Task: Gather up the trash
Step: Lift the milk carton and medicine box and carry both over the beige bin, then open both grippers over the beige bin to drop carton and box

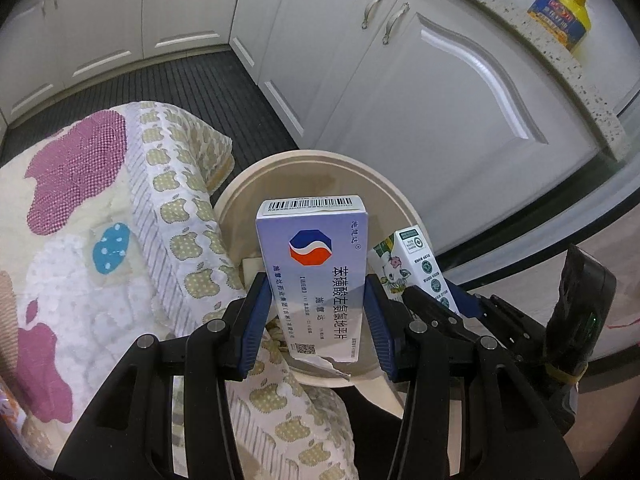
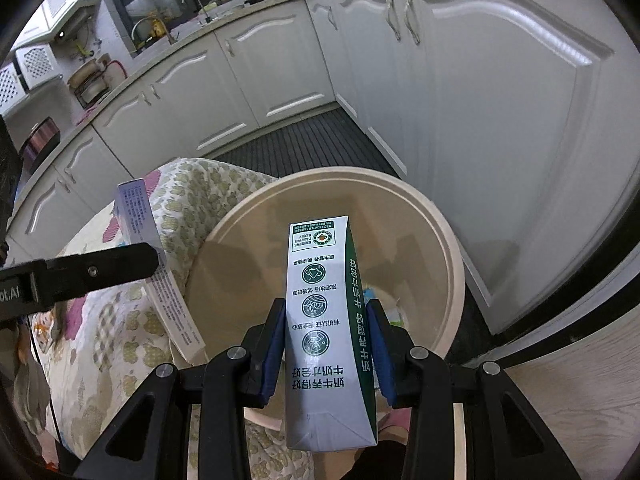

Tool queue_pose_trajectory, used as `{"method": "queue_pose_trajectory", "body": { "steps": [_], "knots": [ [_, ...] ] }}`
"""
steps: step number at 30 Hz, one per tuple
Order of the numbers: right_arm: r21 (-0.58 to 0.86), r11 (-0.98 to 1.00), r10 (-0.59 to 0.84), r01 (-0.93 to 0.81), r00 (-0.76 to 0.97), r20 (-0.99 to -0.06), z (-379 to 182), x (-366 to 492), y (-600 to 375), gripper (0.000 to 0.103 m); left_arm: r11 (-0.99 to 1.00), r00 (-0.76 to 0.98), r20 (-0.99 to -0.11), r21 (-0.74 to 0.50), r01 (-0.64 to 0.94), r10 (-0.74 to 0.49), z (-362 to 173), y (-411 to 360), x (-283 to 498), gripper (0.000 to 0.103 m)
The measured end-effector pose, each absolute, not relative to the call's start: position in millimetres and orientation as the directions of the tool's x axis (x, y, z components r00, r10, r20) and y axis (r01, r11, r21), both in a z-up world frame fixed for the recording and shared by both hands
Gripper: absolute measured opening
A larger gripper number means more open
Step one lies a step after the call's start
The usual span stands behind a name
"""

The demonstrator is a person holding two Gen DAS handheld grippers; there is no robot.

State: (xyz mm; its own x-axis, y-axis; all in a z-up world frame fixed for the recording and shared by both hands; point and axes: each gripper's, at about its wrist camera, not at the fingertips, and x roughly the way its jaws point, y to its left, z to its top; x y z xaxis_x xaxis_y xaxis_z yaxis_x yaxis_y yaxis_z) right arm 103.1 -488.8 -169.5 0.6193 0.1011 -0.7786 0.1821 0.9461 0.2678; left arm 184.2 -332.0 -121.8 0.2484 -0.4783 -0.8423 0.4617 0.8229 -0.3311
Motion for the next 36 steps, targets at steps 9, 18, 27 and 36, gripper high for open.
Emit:
{"method": "queue_pose_trajectory", "body": {
  "steps": [9, 18, 27, 36],
  "knots": [
    [0.296, 0.929, 0.121, 0.221, 0.575, -0.809, -195.8, 112.8, -495.0, 0.038, 0.836, 0.242, -0.858, -0.314, 0.450, -0.452, -141.0, -338.6, 187.4, 0.045],
    [0.302, 0.921, 0.124, 0.245, 0.551, -0.825, -206.5, 113.6, -496.6, 0.038, 0.837, 0.226, -0.866, -0.315, 0.448, -0.447, -150.4, -342.5, 185.9, 0.045],
    [0.290, 0.924, 0.117, 0.249, 0.538, -0.835, -208.6, 113.6, -493.2, 0.044, 0.834, 0.228, -0.866, -0.308, 0.457, -0.445, -148.2, -337.8, 180.4, 0.049],
    [0.293, 0.923, 0.117, 0.251, 0.542, -0.832, -205.6, 109.4, -490.9, 0.044, 0.830, 0.249, -0.858, -0.298, 0.471, -0.449, -141.3, -329.7, 171.9, 0.054]
  ]
}}
